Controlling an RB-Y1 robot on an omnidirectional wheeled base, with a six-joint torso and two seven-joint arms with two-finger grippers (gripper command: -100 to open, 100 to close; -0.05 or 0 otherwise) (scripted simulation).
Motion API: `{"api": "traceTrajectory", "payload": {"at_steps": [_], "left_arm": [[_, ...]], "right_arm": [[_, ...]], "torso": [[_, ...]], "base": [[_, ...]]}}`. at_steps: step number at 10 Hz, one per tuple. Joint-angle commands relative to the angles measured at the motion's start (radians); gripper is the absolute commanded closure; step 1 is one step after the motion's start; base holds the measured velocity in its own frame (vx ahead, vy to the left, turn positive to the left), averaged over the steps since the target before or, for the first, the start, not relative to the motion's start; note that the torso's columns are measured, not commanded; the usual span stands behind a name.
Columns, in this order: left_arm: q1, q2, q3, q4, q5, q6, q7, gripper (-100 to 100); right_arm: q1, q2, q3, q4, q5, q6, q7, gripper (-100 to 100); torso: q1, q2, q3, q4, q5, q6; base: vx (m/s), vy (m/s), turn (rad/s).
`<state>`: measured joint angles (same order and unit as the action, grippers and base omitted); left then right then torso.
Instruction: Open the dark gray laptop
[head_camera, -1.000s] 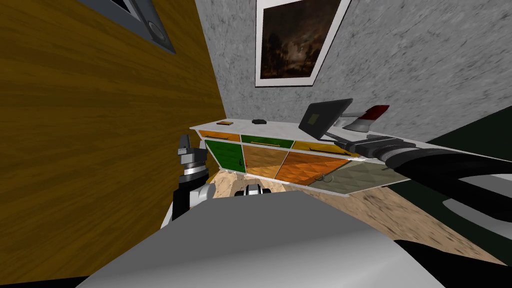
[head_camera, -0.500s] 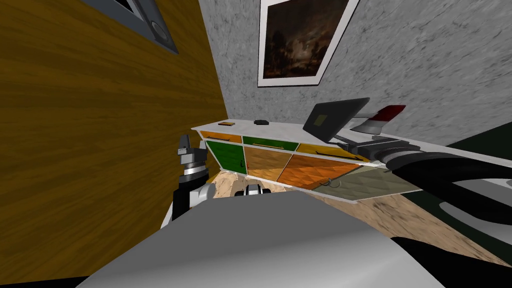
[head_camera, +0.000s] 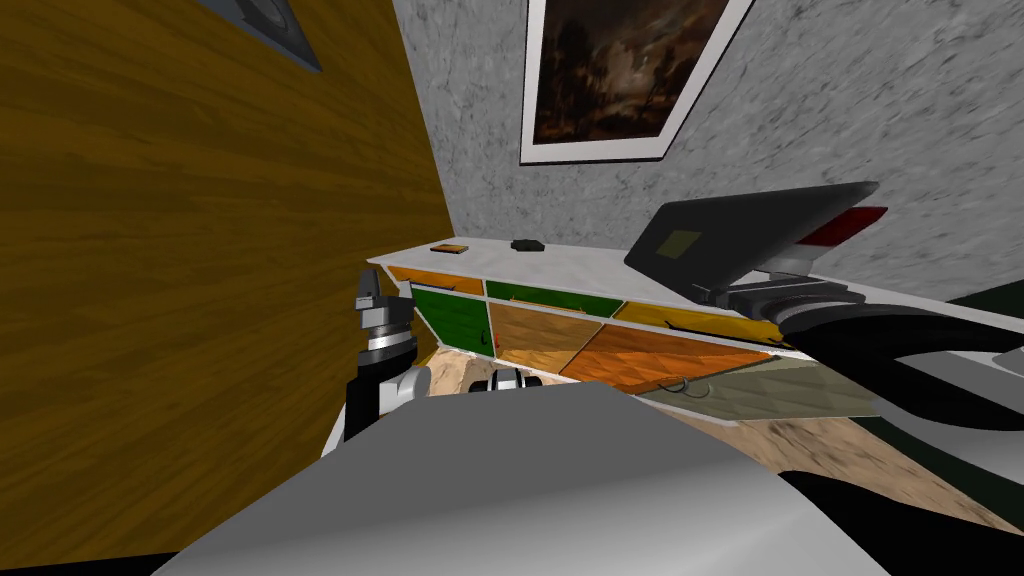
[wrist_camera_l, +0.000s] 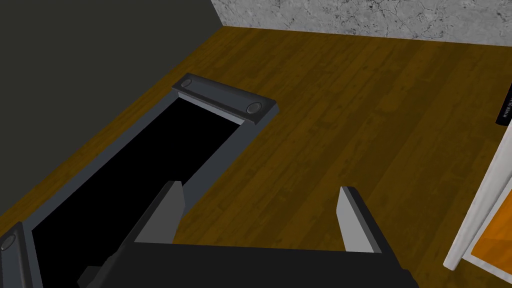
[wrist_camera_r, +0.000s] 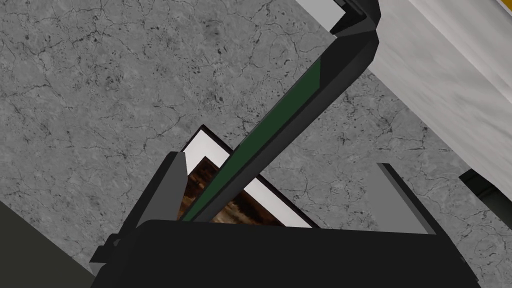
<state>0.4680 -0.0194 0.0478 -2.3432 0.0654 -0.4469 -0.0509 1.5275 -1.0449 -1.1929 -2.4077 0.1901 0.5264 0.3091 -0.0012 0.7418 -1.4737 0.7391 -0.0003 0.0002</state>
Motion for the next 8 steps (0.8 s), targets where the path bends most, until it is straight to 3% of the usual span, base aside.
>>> {"api": "traceTrajectory", "payload": {"at_steps": [1,6,7,8], "left_arm": [[0.000,0.000,0.000,0.000,0.000,0.000,0.000,0],[-0.001,0.000,0.000,0.000,0.000,0.000,0.000,0],[-0.001,0.000,0.000,0.000,0.000,0.000,0.000,0],[0.000,0.000,0.000,0.000,0.000,0.000,0.000,0]], "right_arm": [[0.005,-0.019,-0.002,0.027,-0.014,0.028,-0.001,-100],[0.026,-0.095,-0.014,0.135,-0.071,0.130,-0.004,-100],[0.020,-0.089,-0.012,0.130,-0.062,0.106,-0.004,-100],[0.020,-0.076,-0.011,0.108,-0.056,0.104,-0.003,100]], "torso": [[0.000,0.003,0.002,0.001,0.000,0.000],[0.001,-0.005,-0.003,-0.002,0.000,-0.001],[0.002,-0.006,-0.004,-0.002,0.001,-0.001],[0.001,-0.008,-0.005,-0.002,0.001,0.001]], "base": [[-0.036,-0.002,0.299],[-0.131,-0.006,0.291],[-0.062,0.004,0.073],[0.037,-0.006,-0.262]]}}
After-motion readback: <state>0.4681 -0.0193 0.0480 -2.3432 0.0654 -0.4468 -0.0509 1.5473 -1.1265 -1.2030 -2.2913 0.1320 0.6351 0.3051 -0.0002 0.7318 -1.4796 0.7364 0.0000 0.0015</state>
